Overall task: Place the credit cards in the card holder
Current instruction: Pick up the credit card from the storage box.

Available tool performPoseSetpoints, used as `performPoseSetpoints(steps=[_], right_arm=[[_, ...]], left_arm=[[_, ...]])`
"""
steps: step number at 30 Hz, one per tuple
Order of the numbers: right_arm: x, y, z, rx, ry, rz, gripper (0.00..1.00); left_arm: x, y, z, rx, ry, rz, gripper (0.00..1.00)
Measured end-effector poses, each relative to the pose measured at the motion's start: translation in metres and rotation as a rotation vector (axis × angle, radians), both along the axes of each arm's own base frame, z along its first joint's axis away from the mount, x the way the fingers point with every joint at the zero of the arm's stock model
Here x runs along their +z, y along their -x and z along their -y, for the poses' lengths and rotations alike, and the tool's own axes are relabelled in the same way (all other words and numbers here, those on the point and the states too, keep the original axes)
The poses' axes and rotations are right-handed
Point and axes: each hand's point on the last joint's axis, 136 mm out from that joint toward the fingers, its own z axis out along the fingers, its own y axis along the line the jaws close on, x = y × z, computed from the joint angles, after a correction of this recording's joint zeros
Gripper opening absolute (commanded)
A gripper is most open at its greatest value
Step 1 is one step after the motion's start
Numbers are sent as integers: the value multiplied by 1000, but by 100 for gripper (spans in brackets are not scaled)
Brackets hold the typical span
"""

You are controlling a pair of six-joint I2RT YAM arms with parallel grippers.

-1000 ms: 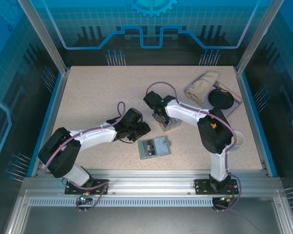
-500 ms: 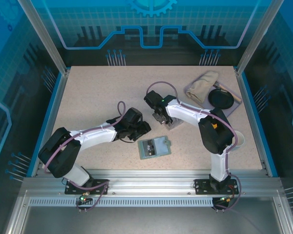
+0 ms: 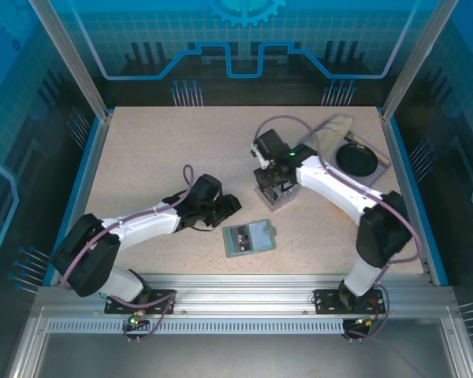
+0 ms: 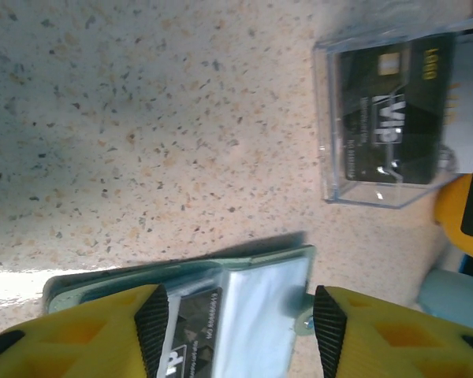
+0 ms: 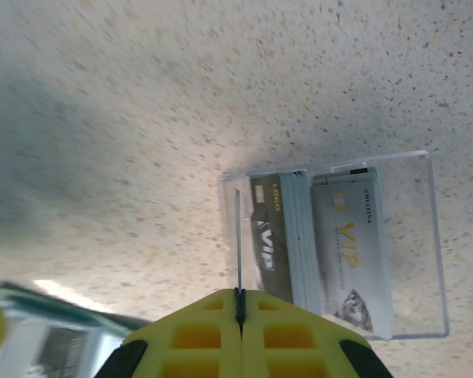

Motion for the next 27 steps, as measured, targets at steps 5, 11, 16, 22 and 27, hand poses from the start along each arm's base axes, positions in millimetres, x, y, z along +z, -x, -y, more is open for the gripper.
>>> performPoseSetpoints(steps=[5,11,16,22,27], right_arm=[[30,9,13,-80,-283,-39,2],[46,28,1,-112,-606,-146,3],[56,39,-16,-99,-771,-218,3],[60,45,-26,-94,-881,-279,4],[60,46,-30,-104,-934,-308,4]], left_arm=[[26,-5,1,2,138,78,62],[70,-15,22,-55,327,182,62],[98,-17,37,-111,446,244,58],[114,-17,43,-134,501,279,46],[121,-18,44,-136,522,295,31]])
